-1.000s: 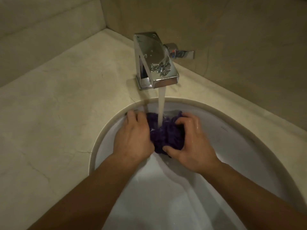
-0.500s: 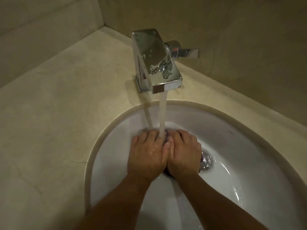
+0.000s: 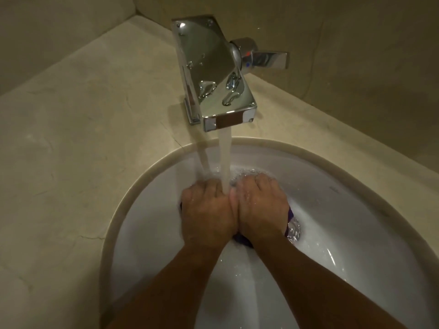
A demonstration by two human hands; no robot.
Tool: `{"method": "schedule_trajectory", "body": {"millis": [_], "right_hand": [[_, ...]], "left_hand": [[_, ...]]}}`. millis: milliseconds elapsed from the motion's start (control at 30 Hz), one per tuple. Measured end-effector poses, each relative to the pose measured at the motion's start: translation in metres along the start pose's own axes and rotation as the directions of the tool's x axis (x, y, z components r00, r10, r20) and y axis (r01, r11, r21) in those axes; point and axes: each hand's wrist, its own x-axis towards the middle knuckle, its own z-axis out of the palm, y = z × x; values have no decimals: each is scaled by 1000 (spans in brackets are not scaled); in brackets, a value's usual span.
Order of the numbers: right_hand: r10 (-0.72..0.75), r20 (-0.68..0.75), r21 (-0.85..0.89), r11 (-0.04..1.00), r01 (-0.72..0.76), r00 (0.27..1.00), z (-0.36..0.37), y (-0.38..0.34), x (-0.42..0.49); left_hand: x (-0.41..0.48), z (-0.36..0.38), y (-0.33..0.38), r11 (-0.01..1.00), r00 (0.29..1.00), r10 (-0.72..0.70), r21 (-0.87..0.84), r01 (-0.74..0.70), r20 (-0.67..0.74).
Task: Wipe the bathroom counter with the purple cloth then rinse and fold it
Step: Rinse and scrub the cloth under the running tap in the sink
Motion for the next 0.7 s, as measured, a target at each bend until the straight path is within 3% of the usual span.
{"method": "schedule_trajectory", "body": {"millis": [133,233,333,433,533,600,667,700], "right_hand": [[62,37,4,998,-62,997,5,0,1],[62,10,191,980,-62,998,0,1,-2],[99,-167,575,818,15,981,-23,0,-7],[219,-295,721,690,66,930,-60,-14,-4],[303,-317,824,558,103,898,-90,-19,2],[224,-279,730,682,54,934,-84,-12,2],[106,-132,550,835,-17,986,-60,-2,-6],[68,-55,517,855,-30,996,-48,1,-11]], "left_hand": [[-3,1,-1,1000,1000,13,5,-13,-6],[-2,-4,-1,997,1000,9,-72,-10,-24],[-1,-20,-6,969,988,-40,-246,2,-149],[8,-52,-5,948,951,-77,-316,-22,-298],[14,-73,-7,967,938,-44,-250,-46,-343],[10,-72,-10,986,941,28,-145,-81,-338],[2,-62,-10,983,946,129,-88,-161,-297],[-2,-56,-10,975,950,180,-83,-207,-254]]}}
